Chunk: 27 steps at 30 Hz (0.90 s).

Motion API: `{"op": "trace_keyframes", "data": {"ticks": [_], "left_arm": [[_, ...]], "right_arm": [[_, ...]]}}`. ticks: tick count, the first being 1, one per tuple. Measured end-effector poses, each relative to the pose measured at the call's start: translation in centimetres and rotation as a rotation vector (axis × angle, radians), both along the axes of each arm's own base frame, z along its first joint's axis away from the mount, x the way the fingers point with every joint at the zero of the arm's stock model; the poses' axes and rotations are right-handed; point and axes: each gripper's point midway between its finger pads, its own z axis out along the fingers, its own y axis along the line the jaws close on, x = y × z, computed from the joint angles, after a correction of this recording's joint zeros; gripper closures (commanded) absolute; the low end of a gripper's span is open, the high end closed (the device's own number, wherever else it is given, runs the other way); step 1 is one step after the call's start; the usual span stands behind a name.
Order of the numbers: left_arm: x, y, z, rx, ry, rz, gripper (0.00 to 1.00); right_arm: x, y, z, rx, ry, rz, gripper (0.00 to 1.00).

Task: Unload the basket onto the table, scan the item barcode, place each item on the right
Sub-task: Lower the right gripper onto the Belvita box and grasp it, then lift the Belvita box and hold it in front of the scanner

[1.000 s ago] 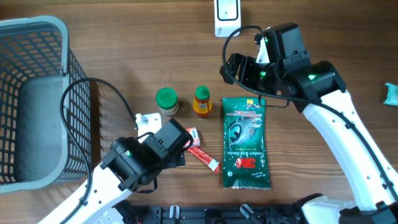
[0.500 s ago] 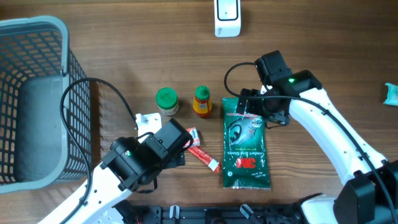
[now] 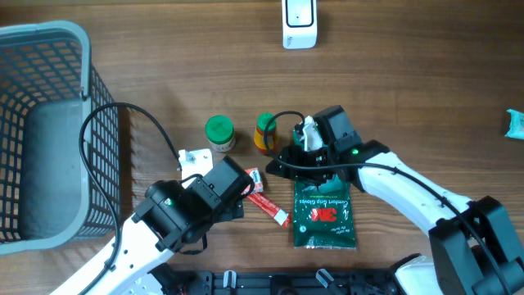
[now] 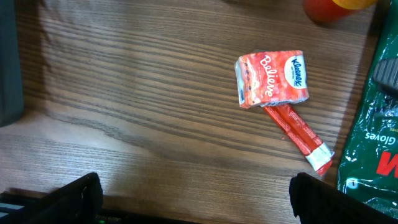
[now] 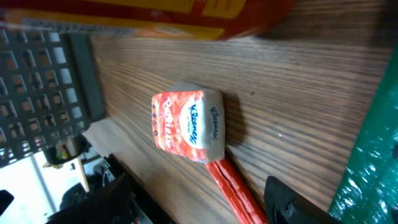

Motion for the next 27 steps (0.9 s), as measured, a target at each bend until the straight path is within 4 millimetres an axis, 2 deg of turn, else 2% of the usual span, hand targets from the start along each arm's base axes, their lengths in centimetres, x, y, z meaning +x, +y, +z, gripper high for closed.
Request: {"op": "trace_keyframes", "data": {"ticks": [4, 7, 9, 12, 16, 18, 19, 24, 27], "left_arm": [[0.0, 0.0, 0.0, 0.0, 0.0, 0.0, 0.0], [0.0, 0.0, 0.0, 0.0, 0.0, 0.0, 0.0], [0.0, 0.0, 0.0, 0.0, 0.0, 0.0, 0.0], [0.0, 0.0, 0.0, 0.0, 0.0, 0.0, 0.0], [0.0, 0.0, 0.0, 0.0, 0.0, 0.0, 0.0], [0.0, 0.0, 0.0, 0.0, 0.0, 0.0, 0.0], [0.0, 0.0, 0.0, 0.0, 0.0, 0.0, 0.0], [0.0, 0.0, 0.0, -0.001, 0.0, 0.0, 0.0], [0.0, 0.0, 0.0, 0.0, 0.0, 0.0, 0.0]], "right_arm": [[-0.9, 1.4, -0.4, 0.001, -0.003, 0.003, 0.31], [-1.6, 3.3, -0.7, -0.011, -0.024, 0.007, 0.33], [-1.6, 4.2, -1.7, -0.03, -0.012, -0.019, 0.36], [-0.8, 4.4, -3.6, -0.054, 0.017, -0.08, 0.38], [0.5, 5.0, -5.0, -0.039, 0.028, -0.14, 0.49], [0.7, 5.1, -5.1, -0.033, 0.033, -0.158, 0.64], [0.7, 5.1, -5.2, -0.033, 0.043, -0.166, 0.67], [0.4, 5.3, -5.2, -0.035, 0.055, -0.166, 0.64], [-0.2, 5.8, -5.4, -0.051, 0.053, -0.162, 0.67]]}}
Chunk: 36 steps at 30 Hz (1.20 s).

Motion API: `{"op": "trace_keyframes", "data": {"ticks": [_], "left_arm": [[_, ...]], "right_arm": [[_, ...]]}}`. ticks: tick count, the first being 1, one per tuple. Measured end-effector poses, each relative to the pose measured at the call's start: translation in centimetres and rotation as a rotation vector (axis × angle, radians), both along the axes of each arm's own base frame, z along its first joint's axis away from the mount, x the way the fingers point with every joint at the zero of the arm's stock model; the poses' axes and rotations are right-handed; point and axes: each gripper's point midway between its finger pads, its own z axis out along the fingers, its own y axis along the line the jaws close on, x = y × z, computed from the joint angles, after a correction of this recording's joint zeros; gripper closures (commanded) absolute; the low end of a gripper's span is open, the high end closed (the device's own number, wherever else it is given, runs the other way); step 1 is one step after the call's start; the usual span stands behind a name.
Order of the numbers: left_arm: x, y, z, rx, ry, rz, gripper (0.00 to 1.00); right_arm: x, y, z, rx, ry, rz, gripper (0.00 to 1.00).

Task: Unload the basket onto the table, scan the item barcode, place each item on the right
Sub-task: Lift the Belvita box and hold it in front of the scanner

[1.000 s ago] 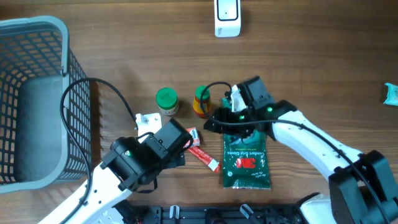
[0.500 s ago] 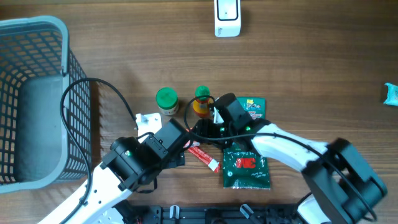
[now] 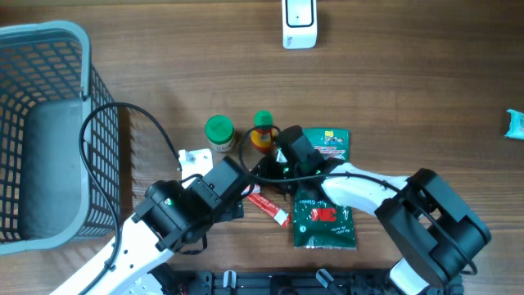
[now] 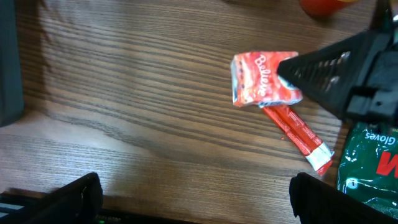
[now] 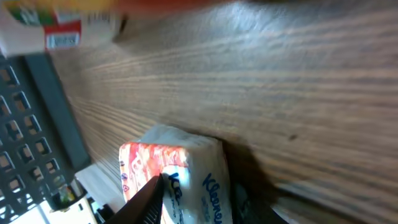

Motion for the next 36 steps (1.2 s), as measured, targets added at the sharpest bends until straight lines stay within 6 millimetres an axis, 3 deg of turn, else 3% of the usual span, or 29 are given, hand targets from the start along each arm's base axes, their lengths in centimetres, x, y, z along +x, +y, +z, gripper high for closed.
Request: {"op": "trace_keyframes", "data": {"ticks": [2, 3, 4, 13, 16, 17, 19, 21, 24, 26, 32, 36], "left_arm": [[0.0, 0.0, 0.0, 0.0, 0.0, 0.0, 0.0], [0.0, 0.0, 0.0, 0.0, 0.0, 0.0, 0.0], [0.0, 0.0, 0.0, 0.0, 0.0, 0.0, 0.0], [0.0, 0.0, 0.0, -0.001, 0.0, 0.0, 0.0], [0.0, 0.0, 0.0, -0.001, 0.0, 0.0, 0.0], [0.0, 0.0, 0.0, 0.0, 0.0, 0.0, 0.0], [0.0, 0.0, 0.0, 0.0, -0.001, 0.0, 0.0], [0.0, 0.0, 0.0, 0.0, 0.0, 0.001, 0.0], [0.0, 0.0, 0.0, -0.001, -0.001, 0.002, 0.0], [0.0, 0.0, 0.0, 0.0, 0.0, 0.002, 0.0], [0.0, 0.0, 0.0, 0.0, 0.0, 0.002, 0.0], [0.0, 0.0, 0.0, 0.0, 0.0, 0.002, 0.0]], "right_arm": [[-0.3, 0.2, -0.1, -0.004, 0.006, -0.004, 0.8], [-0.3, 0.3, -0.1, -0.006, 0.008, -0.011, 0.93], [-0.2, 0.2, -0.1, -0.009, 0.006, -0.014, 0.96], [-0.4, 0.2, 0.4, 0.017, 0.035, -0.018, 0.95], [-0.6, -0.8, 3.6, 0.06, 0.055, -0.033, 0.96], [-0.8, -2.2, 6.1, 0.075, 0.061, -0.058, 0.96], [-0.8, -3.7, 9.0, 0.099, 0.051, -0.096, 0.96], [-2.0, -6.6, 11.9, 0.108, 0.09, -0.173, 0.95], [-4.6, -10.1, 13.5, 0.084, 0.192, -0.281, 0.96], [-6.3, -11.4, 14.8, 0.097, 0.217, -0.326, 0.96], [-7.7, -12.2, 18.3, 0.21, 0.188, -0.394, 0.95], [-8.0, -12.4, 19.1, 0.243, 0.203, -0.427, 0.95]]}}
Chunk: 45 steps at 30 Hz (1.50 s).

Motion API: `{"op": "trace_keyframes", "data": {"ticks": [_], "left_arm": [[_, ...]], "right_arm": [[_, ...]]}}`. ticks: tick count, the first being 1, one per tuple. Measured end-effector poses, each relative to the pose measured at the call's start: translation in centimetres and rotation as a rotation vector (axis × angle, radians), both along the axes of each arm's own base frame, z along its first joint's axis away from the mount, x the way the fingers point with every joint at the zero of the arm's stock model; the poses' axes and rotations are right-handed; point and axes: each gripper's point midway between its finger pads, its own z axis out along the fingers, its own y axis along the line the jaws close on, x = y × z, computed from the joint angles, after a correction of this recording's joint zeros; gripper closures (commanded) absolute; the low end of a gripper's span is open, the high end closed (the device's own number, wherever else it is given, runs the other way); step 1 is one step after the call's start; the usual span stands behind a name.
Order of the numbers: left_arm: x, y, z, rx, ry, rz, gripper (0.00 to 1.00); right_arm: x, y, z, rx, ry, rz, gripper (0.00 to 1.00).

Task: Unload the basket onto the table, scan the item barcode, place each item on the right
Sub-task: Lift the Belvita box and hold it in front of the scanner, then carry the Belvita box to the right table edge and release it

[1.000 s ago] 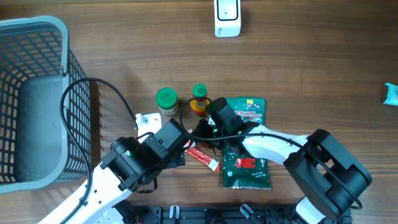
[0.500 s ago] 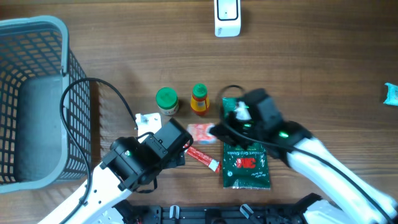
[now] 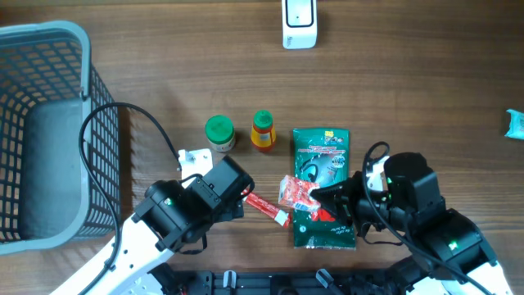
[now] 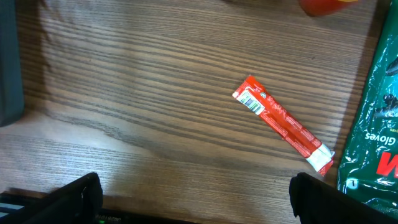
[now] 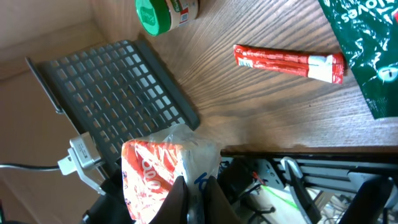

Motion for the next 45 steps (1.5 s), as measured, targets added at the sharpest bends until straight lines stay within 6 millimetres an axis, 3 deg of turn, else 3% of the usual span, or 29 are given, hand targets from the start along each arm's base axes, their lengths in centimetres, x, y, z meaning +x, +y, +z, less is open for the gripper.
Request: {"op": "trace_keyframes", "data": {"ticks": [6, 10, 14, 18, 22, 27, 30, 33, 36, 40, 45], "left_arm": [[0.0, 0.0, 0.0, 0.0, 0.0, 0.0, 0.0], [0.0, 0.0, 0.0, 0.0, 0.0, 0.0, 0.0], [0.0, 0.0, 0.0, 0.001, 0.0, 0.0, 0.0], [0.0, 0.0, 0.0, 0.001, 0.0, 0.0, 0.0], [0.0, -0.2, 0.0, -0.005, -0.002, -0.004, 0.0], [0.0, -0.1, 0.0, -0.003, 0.001, -0.001, 0.0], [0.0, -0.1, 0.0, -0.003, 0.001, -0.001, 0.0], [0.0, -0.1, 0.0, -0.004, 0.0, -0.001, 0.0], [0.0, -0.1, 0.0, -0.004, 0.002, -0.001, 0.0], [0.0, -0.1, 0.0, -0.004, 0.001, -0.001, 0.0], [0.0, -0.1, 0.1, -0.004, 0.001, -0.001, 0.0]], "right_arm": [[0.3, -0.2, -0.2, -0.007, 0.012, -0.029, 0.95], [3.1, -2.2, -0.6, -0.11, -0.078, -0.178, 0.95], [8.7, -5.0, 0.9, -0.23, -0.302, -0.394, 0.95], [16.7, -7.3, 4.6, -0.415, -0.659, -0.583, 0.95], [22.9, -5.2, 6.9, -0.55, -1.004, -0.536, 0.96], [28.5, -2.8, 4.6, -0.751, -1.314, -0.467, 0.95], [31.9, -2.4, 0.5, -0.858, -1.346, -0.404, 0.95], [35.5, -2.1, -2.1, -0.899, -1.345, -0.351, 0.95], [39.0, -2.1, -2.4, -0.91, -1.365, -0.352, 0.95], [44.7, -2.1, -1.3, -0.893, -1.412, -0.36, 0.95], [48.7, -1.6, -3.1, -0.891, -1.399, -0.329, 0.95]]}}
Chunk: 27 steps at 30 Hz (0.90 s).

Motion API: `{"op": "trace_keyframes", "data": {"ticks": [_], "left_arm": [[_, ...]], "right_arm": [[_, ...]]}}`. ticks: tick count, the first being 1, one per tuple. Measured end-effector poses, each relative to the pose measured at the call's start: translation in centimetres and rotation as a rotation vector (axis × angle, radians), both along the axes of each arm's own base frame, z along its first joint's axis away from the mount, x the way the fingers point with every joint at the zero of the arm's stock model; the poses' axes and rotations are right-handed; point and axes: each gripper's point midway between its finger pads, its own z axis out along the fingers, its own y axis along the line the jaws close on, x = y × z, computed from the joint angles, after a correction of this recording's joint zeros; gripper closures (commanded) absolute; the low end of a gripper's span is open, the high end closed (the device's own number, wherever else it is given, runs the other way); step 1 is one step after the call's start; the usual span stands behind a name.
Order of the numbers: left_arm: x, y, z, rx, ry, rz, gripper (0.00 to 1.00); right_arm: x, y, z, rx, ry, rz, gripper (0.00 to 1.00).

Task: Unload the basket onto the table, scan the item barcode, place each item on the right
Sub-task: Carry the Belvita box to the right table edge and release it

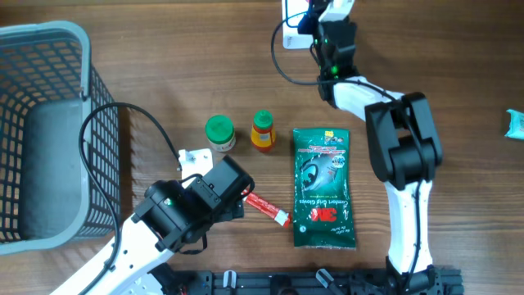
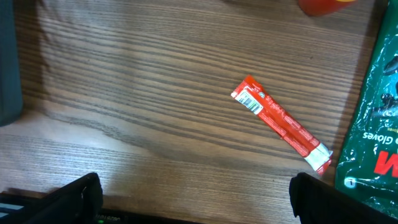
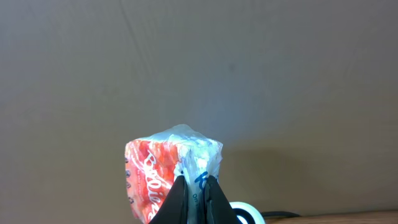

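Observation:
A red and white Kleenex tissue pack (image 3: 155,180) is pinched by its plastic wrap in my right gripper (image 3: 194,186), which is shut on it. That right gripper (image 1: 315,15) is at the far edge of the table, right beside the white scanner (image 1: 293,29). The scanner's white rim (image 3: 245,214) shows just below the pack. From overhead the pack itself is hidden by the arm. My left gripper (image 2: 199,208) stands open and empty low over the table, near a red stick sachet (image 2: 280,124).
A green glove pack (image 1: 322,187) lies mid-table, with a green-capped jar (image 1: 219,133) and an orange bottle (image 1: 262,131) to its left. A grey wire basket (image 1: 78,37) fills the left side. A teal item (image 1: 516,123) sits at the right edge.
My right gripper, still shut on the tissue pack, was over the glove pack near the front and is now at the far edge beside the scanner. The left arm has not moved.
The tissue pack lay on the table against the red sachet, my right gripper open near it. Then the right fingers were at the pack. Then the pack was held above the glove pack, and now it is up by the scanner.

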Motion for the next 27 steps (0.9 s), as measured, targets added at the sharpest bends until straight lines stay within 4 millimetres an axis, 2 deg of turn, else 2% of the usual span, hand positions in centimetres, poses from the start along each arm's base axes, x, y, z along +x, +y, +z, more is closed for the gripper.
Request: {"op": "trace_keyframes", "data": {"ticks": [3, 8, 12, 13, 15, 16, 18, 19, 20, 21, 22, 24, 25, 26, 27], "left_arm": [[0.0, 0.0, 0.0, 0.0, 0.0, 0.0, 0.0], [0.0, 0.0, 0.0, 0.0, 0.0, 0.0, 0.0], [0.0, 0.0, 0.0, 0.0, 0.0, 0.0, 0.0], [0.0, 0.0, 0.0, -0.001, -0.001, 0.0, 0.0], [0.0, 0.0, 0.0, -0.001, -0.001, 0.0, 0.0], [0.0, 0.0, 0.0, 0.001, 0.001, 0.0, 0.0], [0.0, 0.0, 0.0, 0.0, 0.0, 0.0, 0.0], [0.0, 0.0, 0.0, 0.0, 0.0, 0.0, 0.0], [0.0, 0.0, 0.0, 0.0, 0.001, 0.0, 0.0], [0.0, 0.0, 0.0, 0.0, -0.001, 0.0, 0.0], [0.0, 0.0, 0.0, 0.0, 0.0, 0.0, 0.0], [0.0, 0.0, 0.0, 0.0, 0.0, 0.0, 0.0], [0.0, 0.0, 0.0, 0.0, 0.0, 0.0, 0.0], [0.0, 0.0, 0.0, -0.001, -0.001, 0.0, 0.0], [0.0, 0.0, 0.0, 0.0, 0.001, 0.0, 0.0]], "right_arm": [[0.6, 0.6, -1.3, -0.006, 0.013, 0.027, 0.95], [0.6, 0.9, -0.6, -0.001, -0.007, 0.038, 0.96], [0.7, 0.7, -1.4, -0.017, 0.053, 0.04, 0.96], [0.6, 0.5, -1.2, -0.027, 0.089, 0.04, 0.96], [0.4, -1.0, 0.9, -0.037, 0.135, 0.025, 0.96], [0.1, -3.0, 3.3, -0.039, 0.148, -0.006, 0.95], [-0.3, -6.3, 5.7, -0.046, 0.187, -0.068, 0.96], [-0.9, -9.2, 7.3, -0.05, 0.212, -0.122, 0.96], [-1.8, -14.5, 9.8, -0.046, 0.224, -0.231, 0.96], [-2.2, -17.3, 10.3, -0.046, 0.245, -0.288, 0.96], [-3.1, -20.7, 10.0, -0.051, 0.299, -0.357, 0.95], [-4.9, -27.2, 8.3, -0.053, 0.402, -0.488, 0.96], [-6.3, -31.1, 6.3, -0.051, 0.484, -0.562, 0.96], [-7.5, -33.6, 4.9, -0.043, 0.535, -0.609, 0.96], [-9.2, -37.0, 3.1, -0.03, 0.601, -0.672, 0.96]]}}
